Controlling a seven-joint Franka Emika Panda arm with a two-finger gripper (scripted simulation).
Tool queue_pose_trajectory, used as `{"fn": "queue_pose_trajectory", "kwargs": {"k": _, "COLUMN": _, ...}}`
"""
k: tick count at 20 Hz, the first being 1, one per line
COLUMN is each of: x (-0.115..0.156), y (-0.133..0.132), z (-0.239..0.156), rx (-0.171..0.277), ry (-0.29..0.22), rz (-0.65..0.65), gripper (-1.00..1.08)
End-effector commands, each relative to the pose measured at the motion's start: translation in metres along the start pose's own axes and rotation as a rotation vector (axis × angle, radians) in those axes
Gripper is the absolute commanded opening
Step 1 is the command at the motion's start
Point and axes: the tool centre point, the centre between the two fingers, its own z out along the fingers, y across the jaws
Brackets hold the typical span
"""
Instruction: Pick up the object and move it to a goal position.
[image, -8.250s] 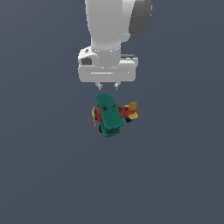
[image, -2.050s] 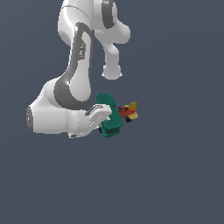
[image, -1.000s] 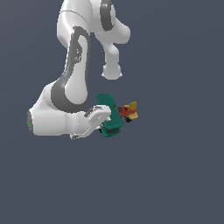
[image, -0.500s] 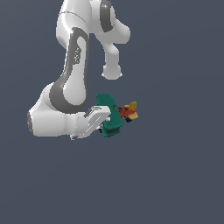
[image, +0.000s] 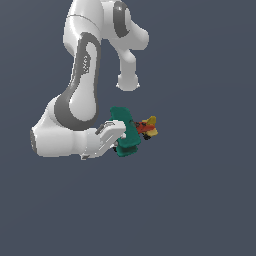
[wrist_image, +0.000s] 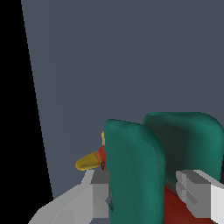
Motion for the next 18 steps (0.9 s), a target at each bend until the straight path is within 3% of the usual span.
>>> {"fn": "queue_pose_trajectory", "kwargs": {"k": 1, "x": 0.001, "y": 0.0, "z": 0.007, "rx": 0.016, "ry": -0.01, "rz": -0.005, "gripper": 0.28}}
{"fn": "queue_pose_trajectory", "kwargs": {"k": 18, "x": 0.0, "y": 0.01, "z": 0.006, "rx": 0.049, "ry": -0.006, "rz": -0.033, "gripper": 0.28}}
